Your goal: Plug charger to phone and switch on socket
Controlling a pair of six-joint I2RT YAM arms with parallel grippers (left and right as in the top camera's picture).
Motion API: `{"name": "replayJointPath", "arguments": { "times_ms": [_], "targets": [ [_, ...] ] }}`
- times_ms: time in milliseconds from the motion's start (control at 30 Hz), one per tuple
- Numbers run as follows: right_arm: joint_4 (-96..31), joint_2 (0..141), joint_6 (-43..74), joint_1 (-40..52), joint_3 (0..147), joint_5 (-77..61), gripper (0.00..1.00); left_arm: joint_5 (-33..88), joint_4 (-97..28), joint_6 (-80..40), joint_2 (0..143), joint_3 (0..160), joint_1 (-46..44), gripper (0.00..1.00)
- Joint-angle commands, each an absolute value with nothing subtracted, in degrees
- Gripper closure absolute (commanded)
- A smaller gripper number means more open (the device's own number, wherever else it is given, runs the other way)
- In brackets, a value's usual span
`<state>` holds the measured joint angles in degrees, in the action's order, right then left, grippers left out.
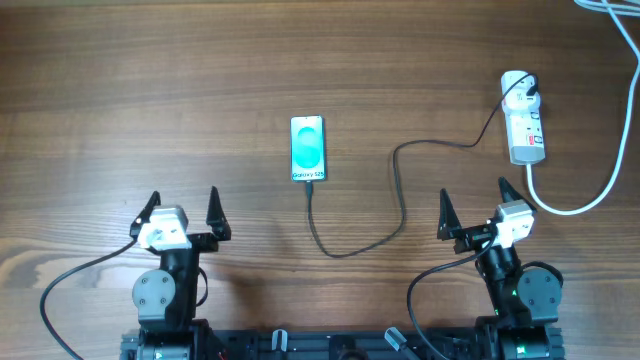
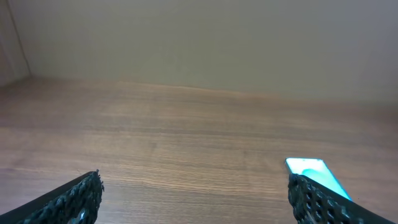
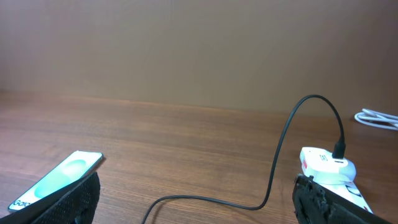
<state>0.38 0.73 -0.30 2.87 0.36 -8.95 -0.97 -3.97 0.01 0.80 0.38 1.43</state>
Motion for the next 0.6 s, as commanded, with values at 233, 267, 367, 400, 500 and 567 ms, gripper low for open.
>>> {"name": "replayJointPath", "arguments": {
  "times_ms": [233,267,367,400,500,567],
  "targets": [
    [0.6,0.2,0.2,3.2,0.3,-8.9,0.00,-0.5,-4.3,4.1,0.1,0.3,1.1,0.00],
    [0.6,0.2,0.1,3.2,0.3,-8.9,0.00,-0.5,-4.3,4.1,0.1,0.3,1.1,0.00],
    [0.6,0.2,0.1,3.2,0.3,-8.9,0.00,-0.5,-4.3,4.1,0.2,0.3,1.0,0.00],
    [0.6,0.2,0.2,3.2,0.3,-8.9,0.00,-0.5,-4.3,4.1,0.2,0.3,1.0,0.00],
    [0.6,0.2,0.1,3.2,0.3,-8.9,0.00,-0.5,-4.3,4.1,0.2,0.3,1.0,0.00],
    [0.6,0.2,0.1,3.2,0.3,-8.9,0.00,-0.5,-4.3,4.1,0.2,0.3,1.0,0.00]
  ]
}}
